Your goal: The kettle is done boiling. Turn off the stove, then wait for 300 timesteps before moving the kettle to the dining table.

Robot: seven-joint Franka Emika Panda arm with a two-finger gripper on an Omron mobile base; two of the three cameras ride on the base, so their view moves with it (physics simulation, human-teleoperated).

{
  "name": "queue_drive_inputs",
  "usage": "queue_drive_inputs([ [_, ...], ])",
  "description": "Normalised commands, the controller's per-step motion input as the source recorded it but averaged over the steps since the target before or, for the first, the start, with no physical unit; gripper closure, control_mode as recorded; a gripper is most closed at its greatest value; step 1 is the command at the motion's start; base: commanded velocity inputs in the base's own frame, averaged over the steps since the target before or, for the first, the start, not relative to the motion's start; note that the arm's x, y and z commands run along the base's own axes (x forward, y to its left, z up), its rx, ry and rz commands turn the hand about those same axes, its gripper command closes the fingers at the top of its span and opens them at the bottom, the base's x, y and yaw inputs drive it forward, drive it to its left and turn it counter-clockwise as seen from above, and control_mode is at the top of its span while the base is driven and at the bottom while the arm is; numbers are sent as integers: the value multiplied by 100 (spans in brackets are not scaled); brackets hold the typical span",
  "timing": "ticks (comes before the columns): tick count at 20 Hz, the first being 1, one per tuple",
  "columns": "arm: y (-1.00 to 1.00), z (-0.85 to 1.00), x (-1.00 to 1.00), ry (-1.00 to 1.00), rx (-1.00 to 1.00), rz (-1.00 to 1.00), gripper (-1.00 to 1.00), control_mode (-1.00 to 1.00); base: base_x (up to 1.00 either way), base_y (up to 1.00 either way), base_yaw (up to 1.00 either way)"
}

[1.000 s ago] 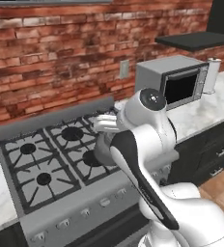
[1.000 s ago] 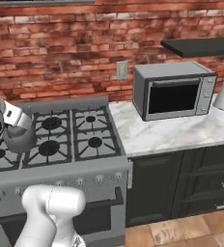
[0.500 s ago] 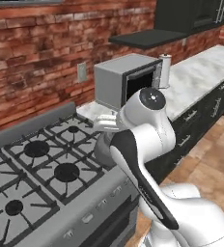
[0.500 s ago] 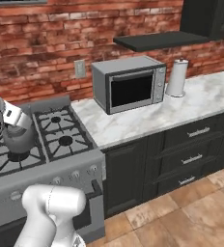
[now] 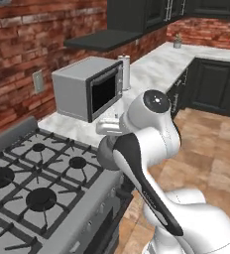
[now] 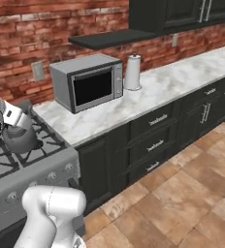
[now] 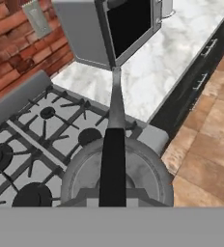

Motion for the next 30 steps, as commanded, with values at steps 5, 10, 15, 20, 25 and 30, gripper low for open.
queue_drive_inputs([
  [5, 0, 0, 0, 0, 0, 0, 100, 100, 0, -15, -41],
  [10, 0, 0, 0, 0, 0, 0, 100, 100, 0, -22, -43],
  [15, 0, 0, 0, 0, 0, 0, 100, 100, 0, -25, -46],
  [20, 0, 0, 0, 0, 0, 0, 100, 100, 4, -33, -46],
  [25, 0, 0, 0, 0, 0, 0, 100, 100, 5, -42, -48],
  [30, 0, 0, 0, 0, 0, 0, 100, 100, 11, -39, -49],
])
